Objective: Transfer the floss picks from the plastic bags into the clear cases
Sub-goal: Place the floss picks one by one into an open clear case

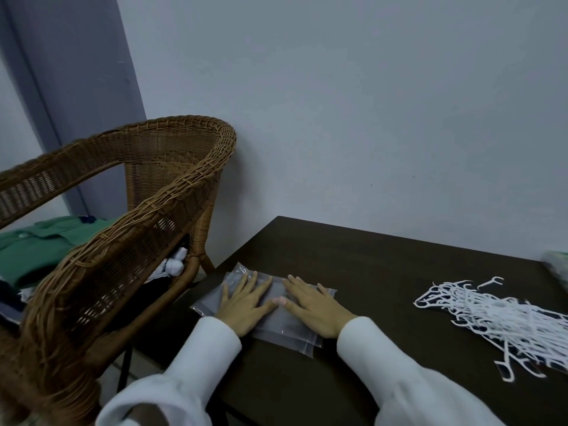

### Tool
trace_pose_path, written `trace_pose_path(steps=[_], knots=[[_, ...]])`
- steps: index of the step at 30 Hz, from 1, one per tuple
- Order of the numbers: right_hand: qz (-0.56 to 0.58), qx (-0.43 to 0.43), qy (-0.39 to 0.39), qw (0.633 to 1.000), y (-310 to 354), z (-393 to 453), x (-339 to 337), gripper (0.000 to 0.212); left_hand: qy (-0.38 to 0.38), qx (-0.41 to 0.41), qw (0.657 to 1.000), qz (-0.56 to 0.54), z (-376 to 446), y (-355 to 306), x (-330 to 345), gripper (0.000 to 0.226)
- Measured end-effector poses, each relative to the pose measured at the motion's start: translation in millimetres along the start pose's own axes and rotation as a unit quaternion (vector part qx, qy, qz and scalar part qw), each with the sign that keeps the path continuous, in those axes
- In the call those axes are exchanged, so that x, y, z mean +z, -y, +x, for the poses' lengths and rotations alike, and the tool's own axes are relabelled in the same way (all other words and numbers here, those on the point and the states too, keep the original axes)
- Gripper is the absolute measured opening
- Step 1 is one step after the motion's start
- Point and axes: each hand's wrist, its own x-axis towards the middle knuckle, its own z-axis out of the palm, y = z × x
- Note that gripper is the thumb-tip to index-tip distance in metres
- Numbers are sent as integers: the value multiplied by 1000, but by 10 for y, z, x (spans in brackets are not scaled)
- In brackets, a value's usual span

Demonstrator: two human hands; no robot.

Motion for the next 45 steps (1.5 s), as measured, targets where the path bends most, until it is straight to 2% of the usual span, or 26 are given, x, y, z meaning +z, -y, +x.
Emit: trace_pose_path(steps=[3, 8, 12, 19, 27, 32, 36, 40, 45], knots=[[79, -6, -36, 996, -15, -106, -87, 56, -20, -7, 1000, -10, 10, -34, -43, 62], [184, 36, -50, 981, -157, -387, -195, 57, -78, -36, 996, 26, 106, -210, -148, 57], [169, 39, -100, 980, -299, -731, -370, 52, -101, -25, 995, 4, 140, -559, -227, 55], [113, 79, -192, 972, -719, -1401, -624, 45, -45, 124, 987, -93, 71, -1526, -169, 51], [45, 128, -252, 958, -1342, -2131, -788, 35, -52, 258, 956, -131, 111, -2620, 122, 48], [-13, 167, -305, 938, -1659, -2440, -812, 39, -50, 311, 938, -142, 116, -3092, 335, 54], [5, 207, -268, 941, -1837, -2531, -744, 46, -39, 324, 938, -117, 156, -3278, 457, 55], [35, 212, -241, 946, -1963, -2520, -674, 51, -35, 314, 942, -112, 216, -3342, 518, 54], [26, 196, -271, 942, -2005, -2513, -723, 48, -58, 309, 944, -100, 270, -3400, 471, 55]])
